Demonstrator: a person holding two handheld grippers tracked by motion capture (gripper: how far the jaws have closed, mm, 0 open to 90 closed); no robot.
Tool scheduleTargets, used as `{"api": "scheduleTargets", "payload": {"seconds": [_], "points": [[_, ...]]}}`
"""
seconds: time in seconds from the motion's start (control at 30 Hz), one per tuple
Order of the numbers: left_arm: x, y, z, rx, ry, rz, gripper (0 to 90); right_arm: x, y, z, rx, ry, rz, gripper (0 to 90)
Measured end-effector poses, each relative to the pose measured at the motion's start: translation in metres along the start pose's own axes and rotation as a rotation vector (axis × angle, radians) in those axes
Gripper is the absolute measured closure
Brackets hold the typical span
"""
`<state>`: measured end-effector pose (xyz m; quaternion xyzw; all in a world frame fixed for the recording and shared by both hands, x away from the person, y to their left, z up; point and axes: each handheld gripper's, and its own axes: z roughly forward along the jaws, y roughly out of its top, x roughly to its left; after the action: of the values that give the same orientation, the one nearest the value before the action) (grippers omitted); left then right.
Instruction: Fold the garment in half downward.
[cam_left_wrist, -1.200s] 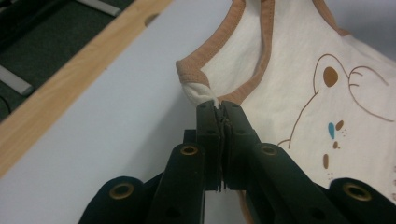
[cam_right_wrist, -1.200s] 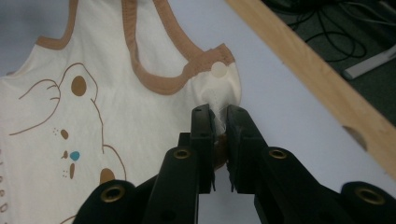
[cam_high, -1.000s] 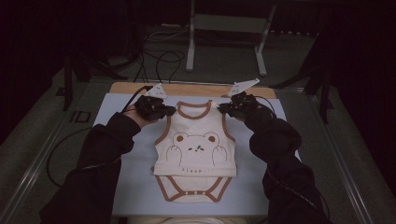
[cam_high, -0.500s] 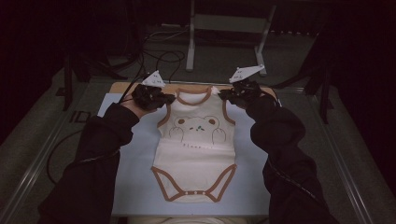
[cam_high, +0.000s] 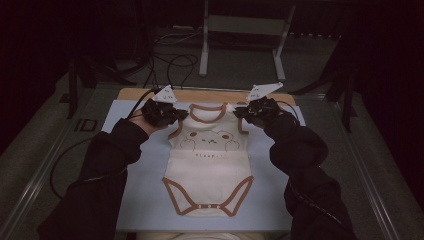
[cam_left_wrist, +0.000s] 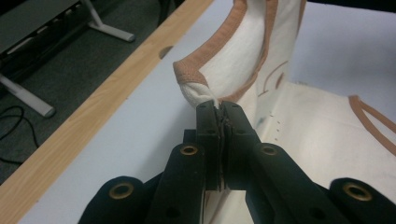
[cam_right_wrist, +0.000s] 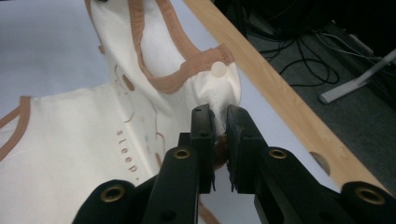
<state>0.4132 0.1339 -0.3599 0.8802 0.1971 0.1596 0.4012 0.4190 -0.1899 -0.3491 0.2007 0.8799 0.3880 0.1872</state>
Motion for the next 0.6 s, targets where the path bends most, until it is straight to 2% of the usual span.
{"api": "scheduleTargets", "payload": {"seconds": [0.07,0.27,0.37,0.6], "points": [[-0.007,-0.003,-0.002,-0.006,-0.018,0.009,87.6,0.004,-0.004,-0.001,-0.005,0.004,-0.002,82.6],[-0.016,-0.009,-0.003,-0.010,-0.030,0.012,87.6,0.017,-0.014,-0.007,-0.020,0.025,0.000,82.6],[-0.024,-0.014,-0.004,0.000,-0.051,0.035,87.6,0.023,-0.021,-0.008,-0.026,0.038,0.002,82.6],[-0.038,-0.025,-0.007,0.004,-0.069,0.045,87.5,0.037,-0.033,-0.010,-0.024,0.069,-0.011,82.6]]}}
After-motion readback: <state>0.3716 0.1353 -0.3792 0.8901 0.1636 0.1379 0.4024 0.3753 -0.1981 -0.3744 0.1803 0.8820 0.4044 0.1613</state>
